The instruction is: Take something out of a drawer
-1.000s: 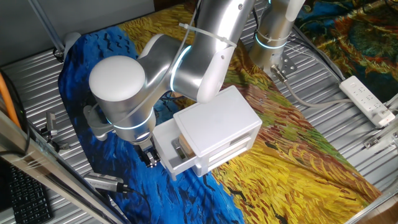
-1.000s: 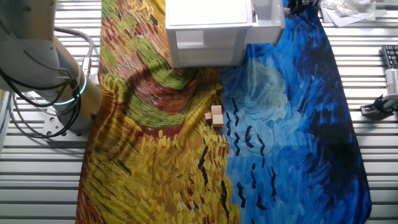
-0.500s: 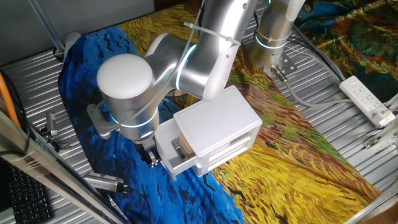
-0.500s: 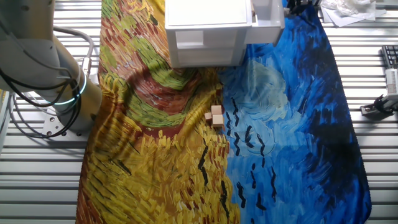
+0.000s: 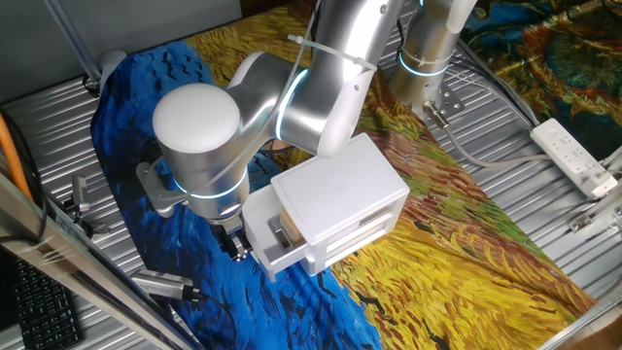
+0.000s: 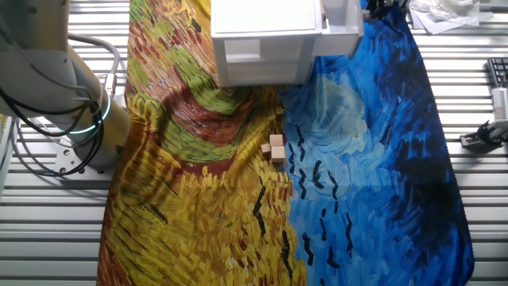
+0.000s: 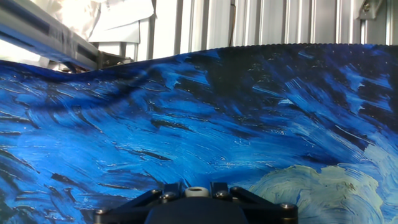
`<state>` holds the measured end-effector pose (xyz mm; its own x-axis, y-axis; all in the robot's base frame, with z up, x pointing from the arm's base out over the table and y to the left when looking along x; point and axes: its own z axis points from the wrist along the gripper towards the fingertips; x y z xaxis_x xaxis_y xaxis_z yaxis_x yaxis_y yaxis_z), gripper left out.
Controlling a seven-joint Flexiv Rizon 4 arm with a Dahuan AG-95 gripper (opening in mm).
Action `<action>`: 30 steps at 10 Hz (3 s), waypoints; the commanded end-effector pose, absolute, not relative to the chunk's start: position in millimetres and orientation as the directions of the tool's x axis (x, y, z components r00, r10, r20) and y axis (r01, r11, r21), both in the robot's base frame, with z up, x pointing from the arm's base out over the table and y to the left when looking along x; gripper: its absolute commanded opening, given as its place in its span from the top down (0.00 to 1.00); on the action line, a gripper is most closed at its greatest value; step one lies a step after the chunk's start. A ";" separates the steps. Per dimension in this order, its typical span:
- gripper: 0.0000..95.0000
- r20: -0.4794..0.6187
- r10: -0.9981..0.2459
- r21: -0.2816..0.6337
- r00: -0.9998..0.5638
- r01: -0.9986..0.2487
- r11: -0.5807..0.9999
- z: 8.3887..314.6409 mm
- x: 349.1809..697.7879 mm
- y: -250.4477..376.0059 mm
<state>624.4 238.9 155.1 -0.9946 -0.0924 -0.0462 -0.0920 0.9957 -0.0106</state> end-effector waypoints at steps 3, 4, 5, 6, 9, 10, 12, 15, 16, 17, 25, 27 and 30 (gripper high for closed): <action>1.00 -0.046 -0.093 -0.012 -0.995 -0.092 0.996 156.1 626.4 240.5; 1.00 -0.045 -0.092 -0.013 -0.995 -0.092 0.996 156.9 627.4 241.7; 1.00 -0.044 -0.092 -0.013 -0.995 -0.091 0.996 157.4 628.4 242.6; 1.00 -0.044 -0.092 -0.014 -0.995 -0.091 0.996 156.8 629.1 242.8; 1.00 -0.043 -0.092 -0.014 -0.995 -0.091 0.996 155.2 631.7 243.6; 1.00 -0.042 -0.090 -0.014 -0.995 -0.090 0.996 155.8 633.5 244.3; 1.00 -0.041 -0.088 -0.014 -0.995 -0.088 0.996 156.1 637.4 245.3; 1.00 -0.040 -0.091 -0.014 -0.995 -0.091 0.996 155.5 642.8 244.0; 1.00 -0.038 -0.091 -0.013 -0.995 -0.091 0.996 156.7 644.8 243.5; 1.00 -0.036 -0.091 -0.012 -0.995 -0.091 0.996 158.1 648.0 243.1; 1.00 -0.030 -0.093 -0.011 -0.995 -0.093 0.996 156.3 662.7 244.1; 1.00 -0.029 -0.095 -0.009 -0.995 -0.095 0.995 157.4 668.5 243.5; 1.00 -0.027 -0.094 -0.009 -0.995 -0.094 0.996 156.1 674.9 244.4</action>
<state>676.0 244.8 155.6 -0.9952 -0.0937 -0.0270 -0.0935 0.9956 -0.0086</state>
